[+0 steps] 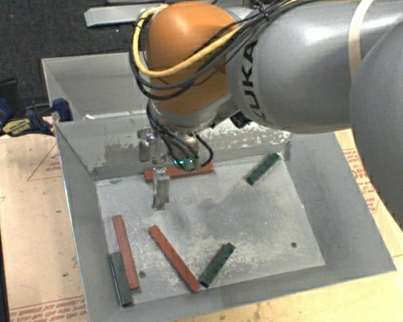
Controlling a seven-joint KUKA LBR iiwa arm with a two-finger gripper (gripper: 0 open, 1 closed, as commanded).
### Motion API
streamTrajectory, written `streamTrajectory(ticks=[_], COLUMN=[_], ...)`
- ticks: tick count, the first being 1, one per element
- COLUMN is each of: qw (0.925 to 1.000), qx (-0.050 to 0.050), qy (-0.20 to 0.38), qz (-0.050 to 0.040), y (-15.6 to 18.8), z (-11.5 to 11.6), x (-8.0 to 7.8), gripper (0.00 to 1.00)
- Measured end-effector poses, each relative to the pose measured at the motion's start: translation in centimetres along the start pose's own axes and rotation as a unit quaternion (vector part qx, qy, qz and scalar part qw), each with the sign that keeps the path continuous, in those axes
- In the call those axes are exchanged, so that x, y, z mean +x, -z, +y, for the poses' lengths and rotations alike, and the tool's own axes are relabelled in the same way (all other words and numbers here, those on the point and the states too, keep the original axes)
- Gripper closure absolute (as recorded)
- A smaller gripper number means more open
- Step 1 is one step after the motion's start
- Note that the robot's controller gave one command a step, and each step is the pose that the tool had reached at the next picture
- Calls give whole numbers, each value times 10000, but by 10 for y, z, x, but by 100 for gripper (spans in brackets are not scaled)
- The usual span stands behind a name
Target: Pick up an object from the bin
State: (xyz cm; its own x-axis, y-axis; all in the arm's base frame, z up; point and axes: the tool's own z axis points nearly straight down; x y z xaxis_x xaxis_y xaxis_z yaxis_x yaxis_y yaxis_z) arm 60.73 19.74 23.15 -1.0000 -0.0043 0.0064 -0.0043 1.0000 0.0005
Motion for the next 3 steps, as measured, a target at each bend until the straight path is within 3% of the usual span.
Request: streamTrajectory(ticks=[1,2,3], qw=[10000,9989,9877], qx=[-5,-9,0], qy=[-16,457,1562], qz=[-38,-61,-67], y=[5,-24,-78], z=[-1,-16,-28], x=[-2,11,8], gripper=[0,0,0])
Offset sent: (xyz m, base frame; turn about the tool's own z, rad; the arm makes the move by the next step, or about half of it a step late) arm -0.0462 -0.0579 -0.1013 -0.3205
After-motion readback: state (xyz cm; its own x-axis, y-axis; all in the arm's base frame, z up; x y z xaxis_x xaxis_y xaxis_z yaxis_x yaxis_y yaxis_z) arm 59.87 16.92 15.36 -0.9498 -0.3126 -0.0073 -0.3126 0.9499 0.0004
